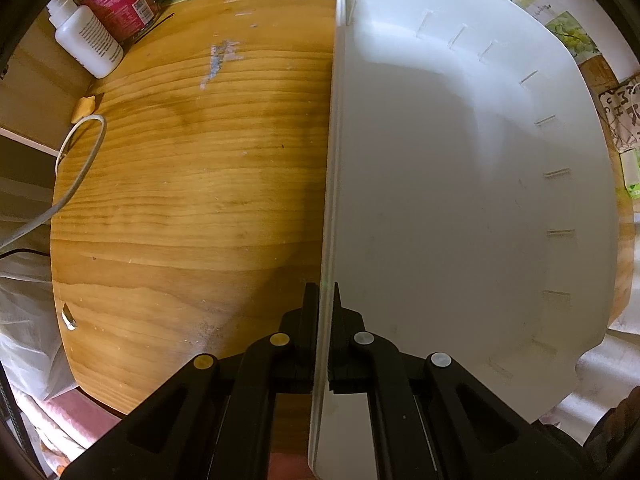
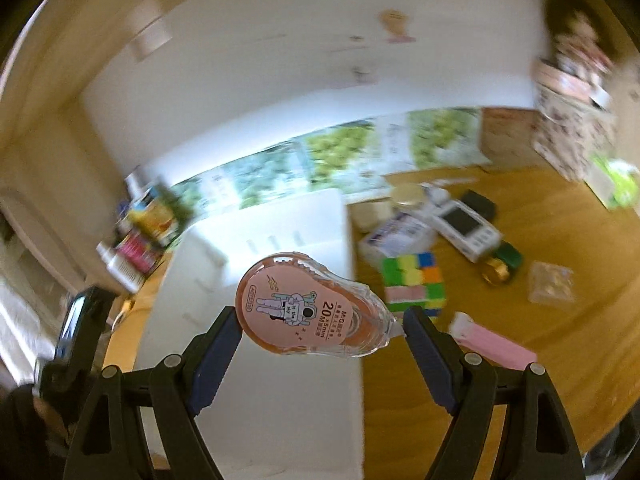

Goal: Organize rigid objects
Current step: 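Carry the tape dispenser into the white bin and open the right gripper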

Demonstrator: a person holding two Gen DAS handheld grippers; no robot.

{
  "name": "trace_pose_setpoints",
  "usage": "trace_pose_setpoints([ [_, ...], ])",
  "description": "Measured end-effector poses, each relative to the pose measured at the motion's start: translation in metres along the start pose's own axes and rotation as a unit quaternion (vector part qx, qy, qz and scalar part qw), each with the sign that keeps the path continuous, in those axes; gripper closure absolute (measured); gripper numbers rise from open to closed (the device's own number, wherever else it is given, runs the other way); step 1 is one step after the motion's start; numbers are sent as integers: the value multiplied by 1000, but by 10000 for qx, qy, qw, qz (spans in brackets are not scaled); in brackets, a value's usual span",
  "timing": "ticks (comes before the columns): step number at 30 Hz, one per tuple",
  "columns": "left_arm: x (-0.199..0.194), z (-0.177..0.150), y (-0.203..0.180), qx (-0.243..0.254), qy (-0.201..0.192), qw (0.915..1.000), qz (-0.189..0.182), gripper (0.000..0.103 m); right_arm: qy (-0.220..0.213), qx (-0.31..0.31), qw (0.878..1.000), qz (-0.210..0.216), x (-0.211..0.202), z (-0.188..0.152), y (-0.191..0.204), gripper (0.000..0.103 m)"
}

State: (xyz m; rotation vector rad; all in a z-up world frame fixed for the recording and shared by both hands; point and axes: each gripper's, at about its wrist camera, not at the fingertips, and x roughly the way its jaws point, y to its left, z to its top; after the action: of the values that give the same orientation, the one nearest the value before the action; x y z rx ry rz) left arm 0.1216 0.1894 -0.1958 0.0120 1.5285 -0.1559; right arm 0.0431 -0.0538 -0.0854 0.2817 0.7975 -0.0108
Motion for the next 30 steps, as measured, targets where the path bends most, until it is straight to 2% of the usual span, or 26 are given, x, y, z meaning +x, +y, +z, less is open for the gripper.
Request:
trace_pose_setpoints([
  [9,-3,-3,-6,63,-36,9999,82,100,329,-910,9947,334,14,-15,42,20],
  [17,-5,-6,-6,-16,-35,10000,79,99,375,-1268,9899,503,14,-21,57,19],
  [24,-5,-7,-11,-80,-47,9998,168,99,232,-1131,9923,440,9,-19,41,19],
  [30,-6,-7,-11,-186,-10,9996,210,98,11,-1009,9948,148,4,-16,9,19],
])
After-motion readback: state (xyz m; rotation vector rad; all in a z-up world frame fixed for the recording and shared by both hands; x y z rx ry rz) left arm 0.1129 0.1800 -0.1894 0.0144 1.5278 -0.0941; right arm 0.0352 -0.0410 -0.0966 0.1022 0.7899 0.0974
